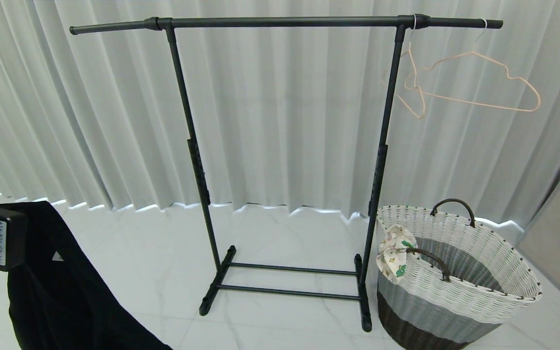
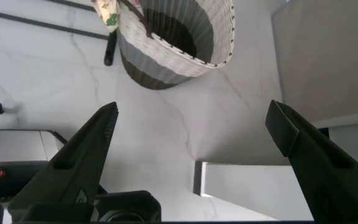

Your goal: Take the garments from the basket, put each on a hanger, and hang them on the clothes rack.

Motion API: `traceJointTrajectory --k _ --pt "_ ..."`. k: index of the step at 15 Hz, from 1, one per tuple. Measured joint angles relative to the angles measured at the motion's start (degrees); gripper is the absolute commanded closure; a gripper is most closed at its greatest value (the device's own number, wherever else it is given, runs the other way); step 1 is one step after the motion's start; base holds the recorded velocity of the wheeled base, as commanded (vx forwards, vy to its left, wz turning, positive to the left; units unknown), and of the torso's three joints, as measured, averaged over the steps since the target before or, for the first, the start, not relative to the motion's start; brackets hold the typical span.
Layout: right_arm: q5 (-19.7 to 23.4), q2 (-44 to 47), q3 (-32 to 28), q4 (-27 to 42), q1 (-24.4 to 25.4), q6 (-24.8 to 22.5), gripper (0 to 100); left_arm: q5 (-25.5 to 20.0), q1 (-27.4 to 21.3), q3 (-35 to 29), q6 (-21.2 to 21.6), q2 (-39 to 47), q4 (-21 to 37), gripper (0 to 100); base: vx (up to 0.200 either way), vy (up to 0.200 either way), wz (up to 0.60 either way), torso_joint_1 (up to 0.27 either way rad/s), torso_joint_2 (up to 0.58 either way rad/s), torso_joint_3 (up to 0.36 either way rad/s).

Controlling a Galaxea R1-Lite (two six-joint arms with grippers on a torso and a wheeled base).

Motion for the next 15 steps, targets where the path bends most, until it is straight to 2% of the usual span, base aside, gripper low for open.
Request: traceJointTrajectory --k 3,6,9,15 --pt "0.02 0.02 0.01 -0.39 -0.02 0.05 0 0.00 0.00 0.05 0.10 -0.33 0.02 100 0.000 0.000 0.00 0.154 -0.47 -0.276" --pt "0.46 0.20 0.06 -2.85 -0.66 0.16 0 0.00 0.00 0.10 0.21 -0.79 0.02 100 0.000 0.000 0.00 0.170 -0.46 -0.290" --pt "1.50 1.22 0.09 -6.35 -2.51 0.49 0 -0.06 0.04 0.10 2.84 -1.73 0.02 100 0.000 0.000 0.00 0.189 -0.47 -0.286" --pt "2.30 3.63 0.00 -10.79 -4.11 0.50 0 -0.06 0.02 0.27 3.01 -1.88 -1.26 100 0.000 0.000 0.00 0.207 -0.48 -0.281"
